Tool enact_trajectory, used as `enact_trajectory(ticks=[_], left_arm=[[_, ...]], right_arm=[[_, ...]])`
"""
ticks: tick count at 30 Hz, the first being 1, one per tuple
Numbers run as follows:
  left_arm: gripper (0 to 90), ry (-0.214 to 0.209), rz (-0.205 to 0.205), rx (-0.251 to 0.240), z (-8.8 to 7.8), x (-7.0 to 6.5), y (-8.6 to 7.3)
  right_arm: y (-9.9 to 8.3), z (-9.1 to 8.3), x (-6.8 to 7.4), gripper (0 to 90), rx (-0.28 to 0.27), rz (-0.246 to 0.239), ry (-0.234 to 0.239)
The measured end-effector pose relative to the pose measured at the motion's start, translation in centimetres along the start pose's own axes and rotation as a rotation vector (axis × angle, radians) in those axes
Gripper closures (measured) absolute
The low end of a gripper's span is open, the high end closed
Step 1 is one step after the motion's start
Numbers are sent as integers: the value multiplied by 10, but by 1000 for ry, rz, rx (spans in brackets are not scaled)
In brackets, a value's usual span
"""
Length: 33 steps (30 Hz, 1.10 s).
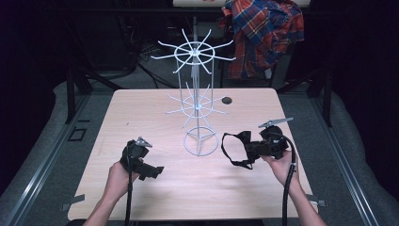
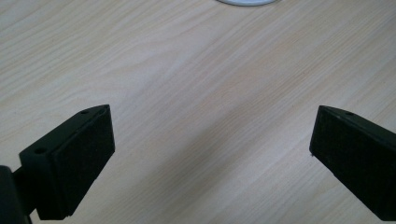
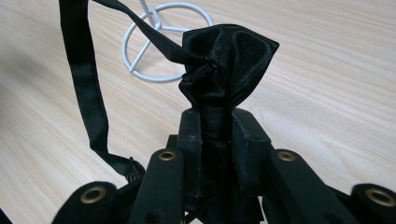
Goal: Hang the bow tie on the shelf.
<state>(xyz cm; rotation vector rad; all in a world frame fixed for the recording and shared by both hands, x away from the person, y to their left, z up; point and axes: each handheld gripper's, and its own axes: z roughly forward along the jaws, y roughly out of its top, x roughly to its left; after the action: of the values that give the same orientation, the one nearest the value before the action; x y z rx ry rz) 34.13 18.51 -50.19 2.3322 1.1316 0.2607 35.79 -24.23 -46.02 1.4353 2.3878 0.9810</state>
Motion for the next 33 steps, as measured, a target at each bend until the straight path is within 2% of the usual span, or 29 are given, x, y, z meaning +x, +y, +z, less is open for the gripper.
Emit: enact_trajectory(ticks=[11,19,33], left_arm=[[0,-1,-2,-1,0,0,0],[0,-1,0,0,0,0,0],[0,-1,-1,1,0,0,0]], right_arm=[[7,-3,0,749,-32,9,2],[16,-9,-3,749,-81,15,-2],[23,-17,-6,749,-134,29,4]])
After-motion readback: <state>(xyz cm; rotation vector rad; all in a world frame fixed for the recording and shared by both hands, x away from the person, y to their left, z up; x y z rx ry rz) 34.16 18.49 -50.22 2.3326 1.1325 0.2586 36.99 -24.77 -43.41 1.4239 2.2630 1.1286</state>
